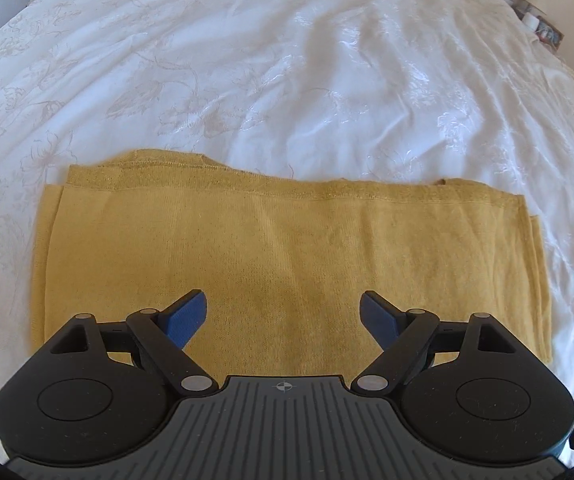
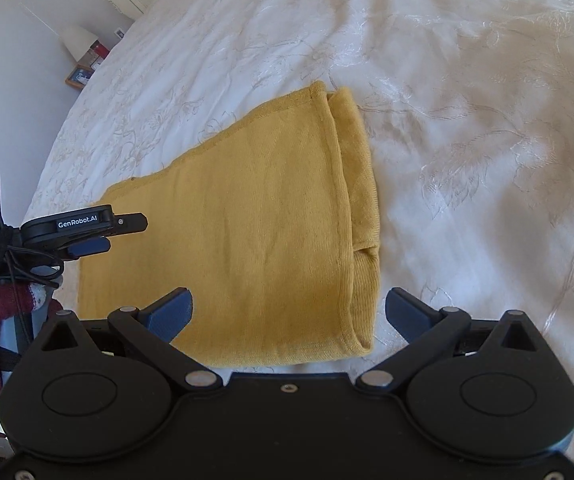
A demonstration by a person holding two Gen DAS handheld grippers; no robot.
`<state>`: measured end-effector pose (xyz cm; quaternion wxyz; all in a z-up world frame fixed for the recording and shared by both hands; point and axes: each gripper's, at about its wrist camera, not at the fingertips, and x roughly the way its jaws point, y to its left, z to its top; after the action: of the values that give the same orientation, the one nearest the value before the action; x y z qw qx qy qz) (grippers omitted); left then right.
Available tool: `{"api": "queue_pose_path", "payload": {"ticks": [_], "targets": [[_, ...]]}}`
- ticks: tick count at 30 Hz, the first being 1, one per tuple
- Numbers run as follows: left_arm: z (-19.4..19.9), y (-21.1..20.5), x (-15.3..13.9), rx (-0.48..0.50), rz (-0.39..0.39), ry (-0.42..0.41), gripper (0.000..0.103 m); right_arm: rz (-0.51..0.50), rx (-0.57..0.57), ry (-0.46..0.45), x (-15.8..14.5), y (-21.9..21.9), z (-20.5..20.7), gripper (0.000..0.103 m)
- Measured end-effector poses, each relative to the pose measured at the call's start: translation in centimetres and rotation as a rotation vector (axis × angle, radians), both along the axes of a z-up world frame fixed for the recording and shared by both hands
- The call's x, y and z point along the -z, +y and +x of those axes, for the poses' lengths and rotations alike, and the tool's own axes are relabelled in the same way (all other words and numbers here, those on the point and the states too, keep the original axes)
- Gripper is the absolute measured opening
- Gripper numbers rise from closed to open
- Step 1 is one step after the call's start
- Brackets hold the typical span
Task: Fold small clothes
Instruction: 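Press and straighten the folded sweater with both grippers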
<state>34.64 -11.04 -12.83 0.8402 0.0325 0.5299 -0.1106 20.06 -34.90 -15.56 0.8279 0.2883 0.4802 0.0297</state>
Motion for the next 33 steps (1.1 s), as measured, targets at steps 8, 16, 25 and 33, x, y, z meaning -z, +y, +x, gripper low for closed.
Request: {"api": "queue_pose_path", "payload": {"ticks": [8, 16, 25, 33], "targets": [[1.9, 0.0, 3.1, -0.006, 0.064, 0.072, 0.093, 0.009, -0.045, 0.003, 0.8, 0.3, 1.6, 0.102], [3.1, 0.0, 4.0, 0.001, 0.095, 0.1, 0.103, 0.01, -0.065, 0.009, 1.1, 0.2, 1.8, 0.102], [1.5, -0.1, 1.6, 0.029, 0.087, 0.051, 0.102, 0.016, -0.065, -0.003, 0.6, 0.3, 1.2, 0.102], [-3.7, 0.5, -0.3, 0.068, 0.077, 0.021, 0.102, 0.029, -0.06, -0.013, 0.6, -0.3, 0.9, 0.102]]}}
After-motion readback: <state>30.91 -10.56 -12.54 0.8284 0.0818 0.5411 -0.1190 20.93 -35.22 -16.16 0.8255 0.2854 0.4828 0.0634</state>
